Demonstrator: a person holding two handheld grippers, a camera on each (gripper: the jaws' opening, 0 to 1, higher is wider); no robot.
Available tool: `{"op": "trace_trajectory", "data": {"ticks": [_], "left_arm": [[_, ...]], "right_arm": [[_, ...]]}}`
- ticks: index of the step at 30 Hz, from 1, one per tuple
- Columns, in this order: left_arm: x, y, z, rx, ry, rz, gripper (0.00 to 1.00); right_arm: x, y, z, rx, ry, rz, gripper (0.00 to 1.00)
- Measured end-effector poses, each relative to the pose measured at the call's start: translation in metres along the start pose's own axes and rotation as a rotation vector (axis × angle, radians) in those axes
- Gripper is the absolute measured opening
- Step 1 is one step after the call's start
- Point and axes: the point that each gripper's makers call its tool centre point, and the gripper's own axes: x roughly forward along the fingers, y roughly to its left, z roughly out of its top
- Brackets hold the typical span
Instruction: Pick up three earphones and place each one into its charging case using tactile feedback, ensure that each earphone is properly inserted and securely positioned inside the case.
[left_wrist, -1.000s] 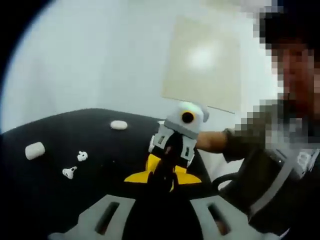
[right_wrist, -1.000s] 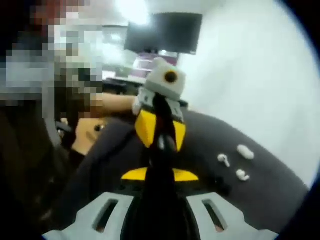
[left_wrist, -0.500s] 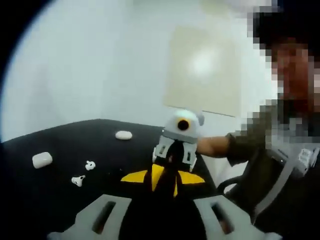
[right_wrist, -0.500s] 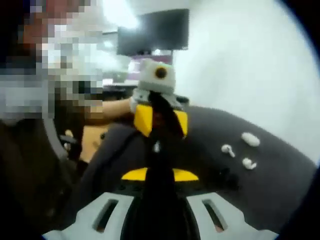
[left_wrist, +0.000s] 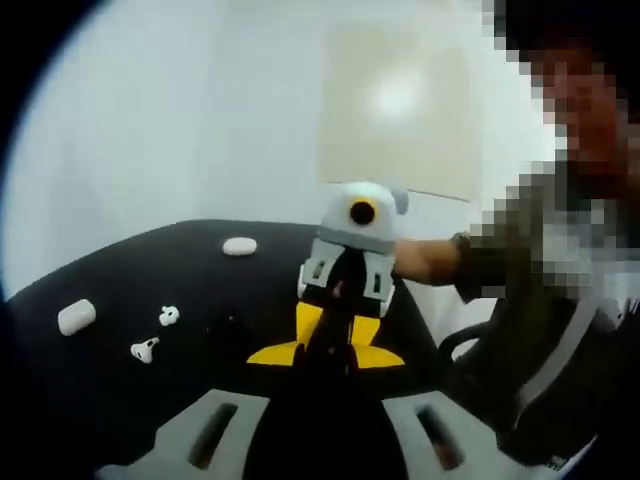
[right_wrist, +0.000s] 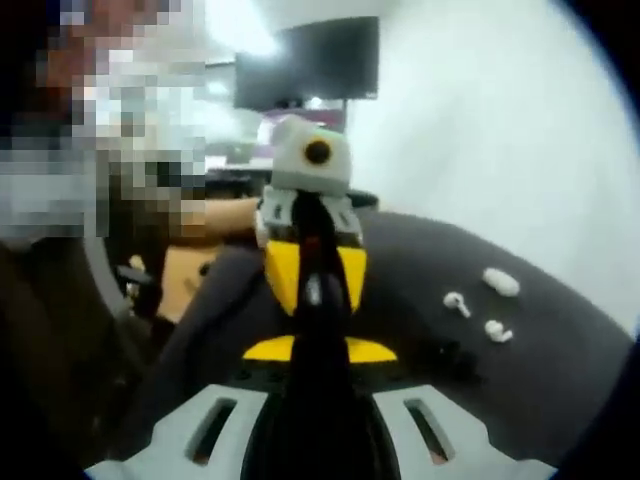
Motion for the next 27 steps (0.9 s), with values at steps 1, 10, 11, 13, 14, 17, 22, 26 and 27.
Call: {"op": "trace_trajectory", "data": {"ticks": [1,10,11,13,14,17,22,26,27], "left_arm": [[-0.001,0.0,0.0,-0.022,0.002,-0.008,0.15],[-0.008,0.013,0.012,-0.094,-0.08,0.039,0.1],[-0.009,0.017,0.011,-0.088,-0.076,0.057,0.1],[-0.008,0.012,0.011,-0.089,-0.08,0.04,0.11],[-0.008,0.012,0.011,-0.086,-0.081,0.041,0.11],[-0.01,0.011,0.012,-0.1,-0.091,0.022,0.16],[-0.016,0.002,0.014,-0.106,-0.1,-0.017,0.23],[-0.014,-0.004,-0.007,-0.099,0.002,-0.029,0.2],[-0.013,-0.007,-0.011,-0.095,0.026,-0.043,0.2]], "right_arm": [[0.0,0.001,0.001,-0.021,-0.001,-0.004,0.18],[0.0,0.005,0.004,-0.129,-0.019,-0.009,0.18],[0.0,0.004,0.003,-0.113,-0.014,-0.019,0.18],[-0.001,0.003,0.003,-0.096,-0.013,-0.018,0.18],[-0.001,0.003,0.003,-0.095,-0.013,-0.017,0.18],[-0.001,0.002,0.003,-0.063,-0.017,-0.008,0.18],[-0.001,0.002,0.001,0.034,-0.018,0.027,0.18],[0.0,0.001,0.0,0.071,-0.022,0.042,0.18],[0.0,0.001,0.0,0.072,-0.023,0.043,0.18]]}}
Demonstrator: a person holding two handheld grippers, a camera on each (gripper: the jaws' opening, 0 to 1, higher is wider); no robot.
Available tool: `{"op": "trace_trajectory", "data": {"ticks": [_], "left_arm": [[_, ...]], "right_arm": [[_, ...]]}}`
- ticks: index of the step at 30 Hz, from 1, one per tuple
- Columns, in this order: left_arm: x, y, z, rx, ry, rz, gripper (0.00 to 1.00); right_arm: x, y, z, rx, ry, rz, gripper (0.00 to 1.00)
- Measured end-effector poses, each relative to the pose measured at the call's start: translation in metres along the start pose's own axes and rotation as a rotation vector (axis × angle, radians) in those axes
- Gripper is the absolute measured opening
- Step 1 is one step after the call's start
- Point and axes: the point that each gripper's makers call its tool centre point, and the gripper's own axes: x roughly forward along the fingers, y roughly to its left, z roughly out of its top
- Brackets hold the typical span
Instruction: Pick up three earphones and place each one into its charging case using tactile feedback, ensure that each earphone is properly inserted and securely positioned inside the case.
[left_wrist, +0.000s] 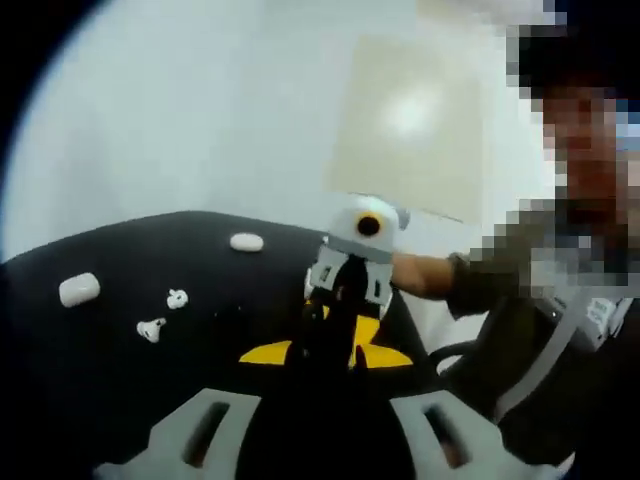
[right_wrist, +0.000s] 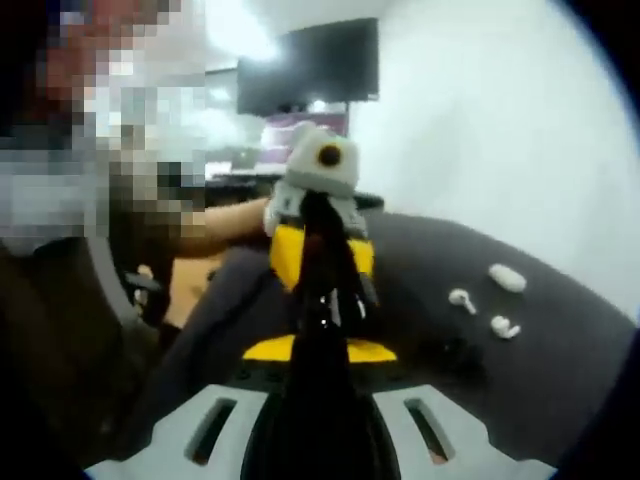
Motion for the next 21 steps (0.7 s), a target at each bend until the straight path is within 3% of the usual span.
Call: {"op": "trace_trajectory", "data": {"ticks": [4,6,7,14,16,21], "left_arm": [[0.012,0.006,-0.008,0.05,0.054,0.041,0.2],[0.015,0.005,-0.016,0.095,0.111,0.045,0.16],[0.014,0.005,-0.012,0.084,0.089,0.04,0.15],[0.013,0.009,-0.012,0.099,0.097,0.05,0.14],[0.013,0.01,-0.012,0.097,0.1,0.049,0.13],[0.013,0.011,-0.011,0.095,0.099,0.055,0.13]], "right_arm": [[0.002,0.004,0.002,-0.059,-0.004,-0.002,0.18],[0.003,0.004,0.002,-0.072,0.003,0.001,0.18],[0.003,0.002,0.002,-0.053,0.002,-0.002,0.18],[0.0,-0.001,-0.001,0.0,0.009,0.001,0.19],[-0.002,-0.004,-0.002,0.017,0.012,-0.011,0.23],[-0.019,-0.012,0.006,0.029,-0.022,-0.029,0.27]]}}
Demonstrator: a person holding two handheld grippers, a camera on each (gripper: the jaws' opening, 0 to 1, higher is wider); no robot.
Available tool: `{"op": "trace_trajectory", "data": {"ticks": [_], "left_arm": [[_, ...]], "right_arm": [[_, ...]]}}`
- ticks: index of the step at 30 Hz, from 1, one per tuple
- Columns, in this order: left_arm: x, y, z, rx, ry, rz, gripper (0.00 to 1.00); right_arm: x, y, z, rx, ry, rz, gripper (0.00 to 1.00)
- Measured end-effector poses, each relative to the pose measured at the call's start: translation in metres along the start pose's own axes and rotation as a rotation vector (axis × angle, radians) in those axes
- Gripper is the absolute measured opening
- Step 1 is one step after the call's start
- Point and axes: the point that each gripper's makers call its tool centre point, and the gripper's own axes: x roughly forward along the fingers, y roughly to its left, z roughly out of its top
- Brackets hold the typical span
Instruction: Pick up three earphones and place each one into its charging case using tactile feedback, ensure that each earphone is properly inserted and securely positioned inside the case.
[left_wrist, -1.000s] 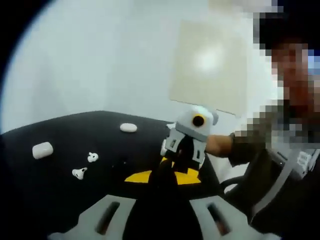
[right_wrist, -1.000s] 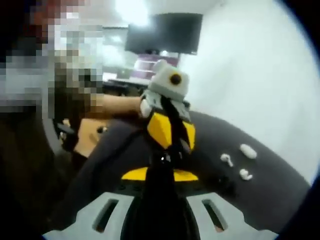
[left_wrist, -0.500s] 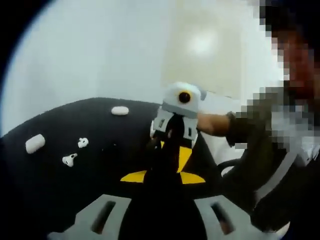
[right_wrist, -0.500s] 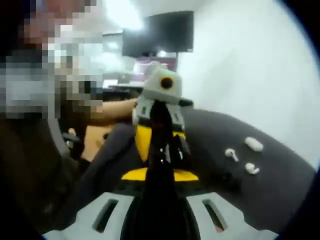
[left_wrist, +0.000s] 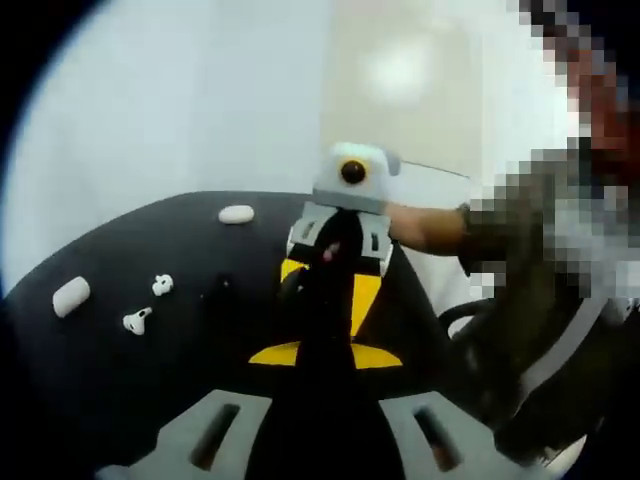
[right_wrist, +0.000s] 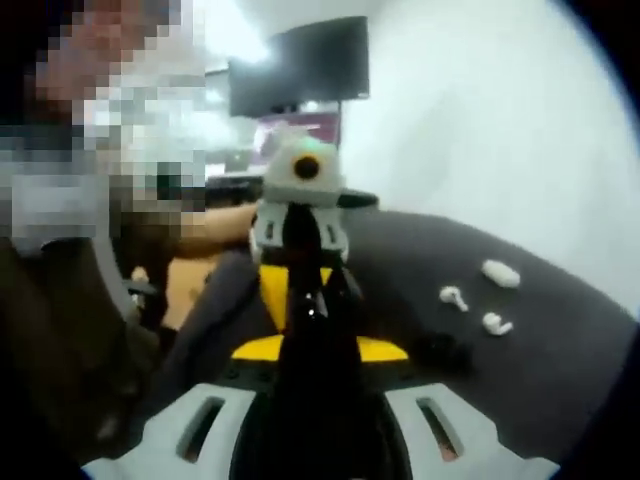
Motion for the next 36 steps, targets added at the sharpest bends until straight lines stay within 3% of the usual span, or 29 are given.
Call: {"op": "trace_trajectory", "data": {"ticks": [4,6,7,9,11,12,14,18,20,26,31,33,34,36], "left_arm": [[0.001,0.001,0.0,-0.002,-0.001,0.008,0.14],[0.001,0.001,0.0,0.003,-0.002,0.01,0.14],[0.001,0.001,0.0,0.003,-0.002,0.011,0.14],[0.002,0.001,0.0,0.004,-0.002,0.015,0.14],[0.002,0.002,0.0,0.004,-0.002,0.019,0.14],[0.002,0.002,0.0,0.006,-0.002,0.022,0.14],[0.003,0.002,0.0,0.011,-0.003,0.029,0.14],[0.003,0.002,-0.001,0.025,-0.003,0.036,0.14],[0.003,0.002,-0.001,0.034,-0.002,0.04,0.14],[0.004,0.003,0.0,0.062,-0.002,0.057,0.14],[0.006,0.0,-0.001,0.071,-0.002,0.061,0.14],[0.006,-0.001,-0.001,0.074,-0.003,0.064,0.14],[0.006,-0.001,-0.001,0.074,-0.003,0.065,0.14],[0.007,-0.001,-0.001,0.075,-0.005,0.067,0.14]], "right_arm": [[-0.021,-0.015,0.01,0.084,-0.064,-0.07,0.26],[-0.031,-0.028,0.015,0.188,-0.1,-0.117,0.25],[-0.034,-0.036,0.016,0.275,-0.114,-0.148,0.25],[-0.04,-0.063,0.008,0.497,-0.12,-0.283,0.23],[-0.04,-0.079,-0.01,0.643,-0.07,-0.388,0.22],[-0.039,-0.085,-0.019,0.677,-0.034,-0.431,0.21],[-0.033,-0.091,-0.023,0.687,-0.028,-0.482,0.21],[-0.023,-0.093,-0.018,0.766,-0.067,-0.514,0.19],[-0.02,-0.095,-0.019,0.758,-0.06,-0.543,0.17],[-0.015,-0.1,-0.023,0.613,0.016,-0.624,0.13],[-0.013,-0.102,-0.023,0.578,0.024,-0.621,0.12],[-0.014,-0.101,-0.022,0.512,0.05,-0.601,0.12],[-0.015,-0.1,-0.017,0.431,0.06,-0.57,0.12],[-0.021,-0.099,-0.006,0.345,0.04,-0.572,0.12]]}}
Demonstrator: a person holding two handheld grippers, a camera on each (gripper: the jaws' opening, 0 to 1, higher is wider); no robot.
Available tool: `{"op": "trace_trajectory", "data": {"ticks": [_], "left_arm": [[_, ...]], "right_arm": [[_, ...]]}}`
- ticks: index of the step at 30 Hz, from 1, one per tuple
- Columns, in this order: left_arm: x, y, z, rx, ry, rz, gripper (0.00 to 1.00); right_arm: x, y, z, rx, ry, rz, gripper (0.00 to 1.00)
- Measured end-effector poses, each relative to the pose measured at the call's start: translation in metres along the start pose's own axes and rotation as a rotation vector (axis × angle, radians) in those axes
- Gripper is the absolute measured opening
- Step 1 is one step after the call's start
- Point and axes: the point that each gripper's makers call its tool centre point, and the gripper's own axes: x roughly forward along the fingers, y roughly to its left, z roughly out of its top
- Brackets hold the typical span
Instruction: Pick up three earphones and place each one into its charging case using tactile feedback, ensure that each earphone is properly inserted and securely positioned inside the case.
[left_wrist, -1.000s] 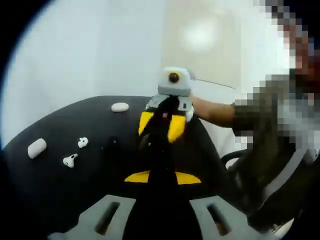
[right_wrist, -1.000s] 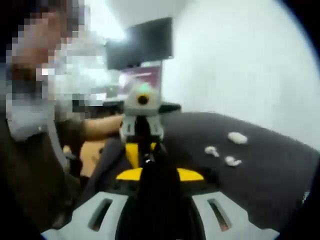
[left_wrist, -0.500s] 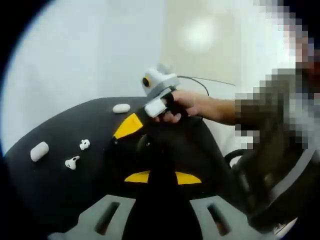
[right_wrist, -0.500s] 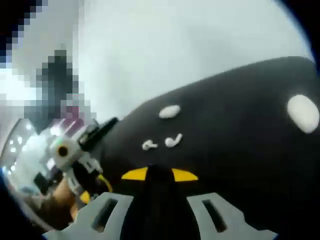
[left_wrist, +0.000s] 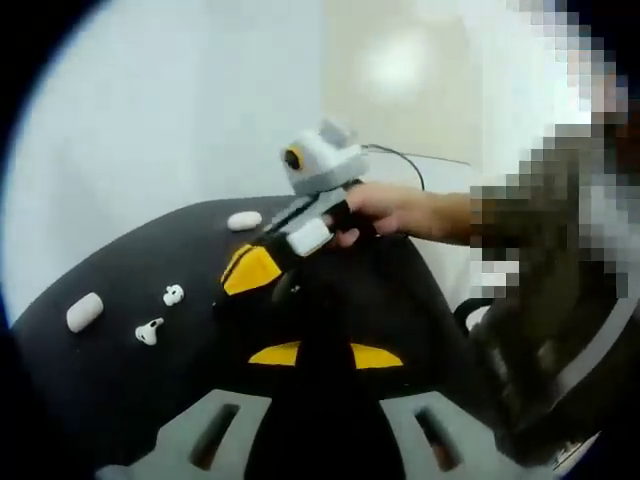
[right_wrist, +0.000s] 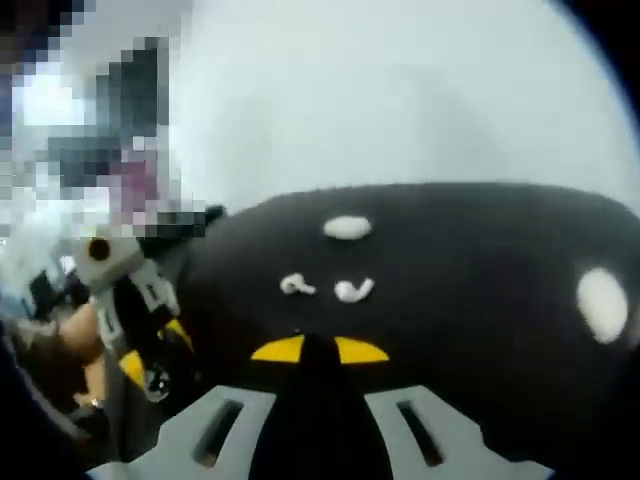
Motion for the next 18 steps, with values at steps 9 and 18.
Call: {"op": "trace_trajectory", "data": {"ticks": [9,18], "left_arm": [[0.0,-0.001,0.0,-0.007,-0.002,0.002,0.14],[-0.003,0.006,0.001,-0.022,-0.008,0.001,0.14]], "right_arm": [[-0.041,0.027,0.037,-0.441,-0.09,0.06,0.12],[-0.059,0.086,0.036,-1.011,0.002,0.132,0.12]]}}
